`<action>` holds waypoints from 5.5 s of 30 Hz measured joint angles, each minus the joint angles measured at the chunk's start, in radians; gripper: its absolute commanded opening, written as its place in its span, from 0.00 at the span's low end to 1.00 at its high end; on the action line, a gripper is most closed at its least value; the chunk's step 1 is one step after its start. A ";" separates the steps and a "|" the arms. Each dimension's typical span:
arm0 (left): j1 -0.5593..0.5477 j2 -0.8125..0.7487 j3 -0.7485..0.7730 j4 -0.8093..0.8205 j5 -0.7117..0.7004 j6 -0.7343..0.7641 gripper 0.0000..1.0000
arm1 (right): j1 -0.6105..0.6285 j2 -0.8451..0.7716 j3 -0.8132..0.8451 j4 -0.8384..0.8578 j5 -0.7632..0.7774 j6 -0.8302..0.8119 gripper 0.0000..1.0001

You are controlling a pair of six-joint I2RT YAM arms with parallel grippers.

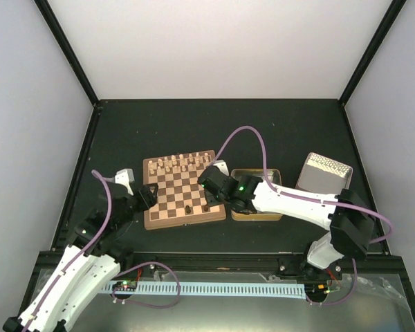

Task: Set up the chess pieces on the board
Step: Place the chess piece on the chessboard, then pick up the chess piece from the storage box, then place the chess piece on the chessboard.

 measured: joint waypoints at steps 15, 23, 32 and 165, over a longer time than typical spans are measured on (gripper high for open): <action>0.000 0.006 0.000 -0.008 -0.011 -0.003 0.70 | 0.000 0.124 0.000 -0.031 -0.024 0.020 0.06; 0.000 0.023 0.000 -0.005 -0.010 -0.003 0.70 | 0.001 0.123 -0.019 -0.029 -0.068 0.022 0.06; 0.000 0.025 0.000 -0.005 -0.007 -0.003 0.70 | 0.001 0.162 -0.029 -0.023 -0.106 0.021 0.10; 0.000 0.028 0.000 0.011 0.078 0.024 0.70 | 0.026 0.311 0.258 -0.074 -0.021 -0.035 0.11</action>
